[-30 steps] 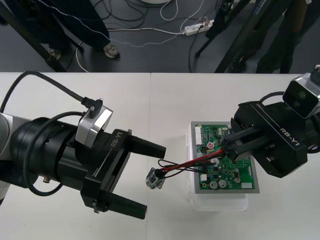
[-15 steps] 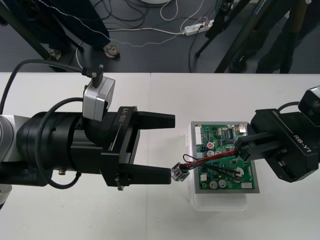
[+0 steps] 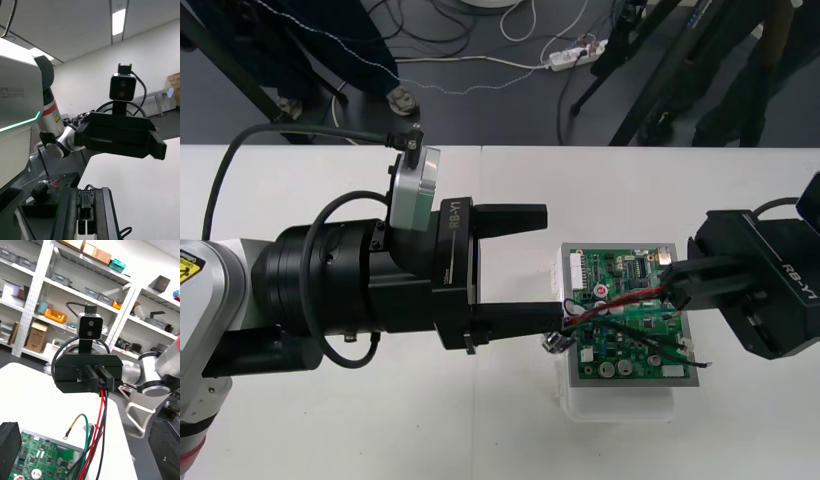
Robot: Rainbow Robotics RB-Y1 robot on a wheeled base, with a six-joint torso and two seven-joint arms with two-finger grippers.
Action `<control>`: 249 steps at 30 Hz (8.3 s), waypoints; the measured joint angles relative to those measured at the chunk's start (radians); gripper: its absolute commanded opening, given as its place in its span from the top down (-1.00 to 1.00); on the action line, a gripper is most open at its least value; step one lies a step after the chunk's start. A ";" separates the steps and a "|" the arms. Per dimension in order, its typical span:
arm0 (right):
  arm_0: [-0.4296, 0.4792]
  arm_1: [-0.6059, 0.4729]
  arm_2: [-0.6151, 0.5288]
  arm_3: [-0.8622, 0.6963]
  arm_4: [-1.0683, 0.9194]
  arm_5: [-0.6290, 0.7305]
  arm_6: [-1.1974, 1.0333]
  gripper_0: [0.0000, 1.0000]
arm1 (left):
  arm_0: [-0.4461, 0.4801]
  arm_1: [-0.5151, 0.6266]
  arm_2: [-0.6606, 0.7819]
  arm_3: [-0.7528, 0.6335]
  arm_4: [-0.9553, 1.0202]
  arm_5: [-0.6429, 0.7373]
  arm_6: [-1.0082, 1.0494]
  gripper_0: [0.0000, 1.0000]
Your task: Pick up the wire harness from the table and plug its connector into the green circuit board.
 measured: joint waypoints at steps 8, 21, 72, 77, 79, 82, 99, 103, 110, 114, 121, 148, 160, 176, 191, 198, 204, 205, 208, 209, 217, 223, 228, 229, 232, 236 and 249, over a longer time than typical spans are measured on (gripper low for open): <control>0.001 0.005 -0.001 -0.079 0.071 0.163 0.000 1.00 | -0.008 -0.010 -0.057 -0.001 -0.061 0.057 -0.007 -1.00; 0.001 0.066 -0.001 -0.139 0.159 0.242 -0.061 1.00 | -0.032 -0.057 -0.133 -0.001 -0.144 0.116 -0.063 -1.00; 0.040 0.067 -0.001 -0.146 0.165 0.243 -0.066 1.00 | -0.036 0.003 -0.149 -0.001 -0.053 0.166 -0.107 -0.84; 0.041 0.067 -0.001 -0.154 0.165 0.243 -0.084 1.00 | -0.036 0.008 -0.149 -0.001 -0.054 0.168 -0.107 -0.83; 0.041 0.067 -0.001 -0.159 0.166 0.243 -0.108 1.00 | -0.036 0.011 -0.149 -0.001 -0.054 0.169 -0.107 -0.82; 0.041 0.067 -0.001 -0.164 0.166 0.243 -0.121 1.00 | -0.036 0.014 -0.149 -0.001 -0.054 0.170 -0.107 -0.80; 0.041 0.067 -0.001 -0.164 0.166 0.243 -0.121 1.00 | -0.036 0.015 -0.149 -0.001 -0.054 0.171 -0.107 0.25; 0.041 0.067 -0.001 -0.164 0.166 0.243 -0.121 1.00 | -0.036 0.015 -0.149 -0.001 -0.054 0.171 -0.107 0.29; 0.041 0.067 -0.001 -0.164 0.166 0.243 -0.121 1.00 | -0.036 0.015 -0.149 -0.001 -0.054 0.171 -0.108 0.45; 0.041 0.068 -0.001 -0.164 0.166 0.243 -0.121 1.00 | -0.036 0.015 -0.151 -0.001 -0.054 0.171 -0.108 0.45; 0.041 0.096 -0.001 -0.165 0.166 0.242 -0.121 1.00 | -0.036 0.015 -0.151 -0.001 -0.054 0.171 -0.108 0.44; 0.041 0.109 -0.001 -0.166 0.164 0.235 -0.121 1.00 | -0.036 0.015 -0.151 -0.001 -0.059 0.181 -0.108 1.00; 0.041 0.109 -0.001 -0.166 0.164 0.232 -0.121 -1.00 | -0.036 0.015 -0.158 -0.001 -0.059 0.181 -0.109 1.00; 0.068 -0.019 -0.008 -0.166 0.255 0.127 -0.121 -1.00 | -0.036 0.016 -0.161 -0.001 -0.058 0.181 -0.189 1.00; 0.077 -0.206 -0.171 -0.173 0.548 -0.034 -0.186 -1.00 | -0.036 0.112 -0.152 -0.001 0.023 0.181 -0.258 1.00; 0.052 -0.269 -0.176 -0.199 0.704 -0.035 -0.189 -1.00 | -0.036 0.119 -0.073 0.086 0.131 0.103 -0.318 1.00; 0.039 -0.284 -0.176 -0.263 0.864 -0.035 -0.200 -1.00 | -0.035 0.119 -0.050 0.216 0.207 -0.002 -0.574 1.00; 0.037 -0.284 -0.176 -0.270 0.888 -0.035 -0.214 -1.00 | -0.035 0.119 -0.050 0.235 0.215 -0.016 -0.620 1.00; 0.030 -0.284 -0.175 -0.286 0.956 -0.036 -0.254 -1.00 | -0.035 0.119 -0.050 0.289 0.238 -0.058 -0.715 1.00; 0.027 -0.284 -0.172 -0.288 0.977 -0.036 -0.254 -1.00 | -0.035 0.119 -0.050 0.307 0.242 -0.070 -0.722 1.00; -0.018 -0.284 -0.084 -0.289 1.168 -0.037 -0.254 -1.00 | -0.038 0.100 -0.050 0.477 0.254 -0.170 -0.722 1.00; -0.034 -0.284 -0.033 -0.290 1.267 -0.037 -0.254 -1.00 | -0.057 0.045 -0.050 0.644 0.256 -0.249 -0.791 1.00; -0.043 -0.284 0.025 -0.290 1.358 -0.037 -0.254 -1.00 | -0.081 0.004 -0.050 0.774 0.256 -0.304 -0.999 1.00; -0.044 -0.284 0.034 -0.291 1.371 -0.037 -0.254 -1.00 | -0.086 -0.002 -0.050 0.797 0.256 -0.312 -1.038 1.00; -0.046 -0.284 0.050 -0.291 1.395 -0.037 -0.254 -1.00 | -0.100 -0.012 -0.050 0.852 0.256 -0.331 -1.119 1.00; -0.046 -0.275 0.070 -0.291 1.440 -0.037 -0.254 -1.00 | -0.118 -0.019 -0.050 0.907 0.256 -0.351 -1.126 1.00; -0.047 -0.151 0.130 -0.292 1.604 -0.037 -0.254 -1.00 | -0.205 -0.081 -0.050 1.143 0.256 -0.425 -1.165 1.00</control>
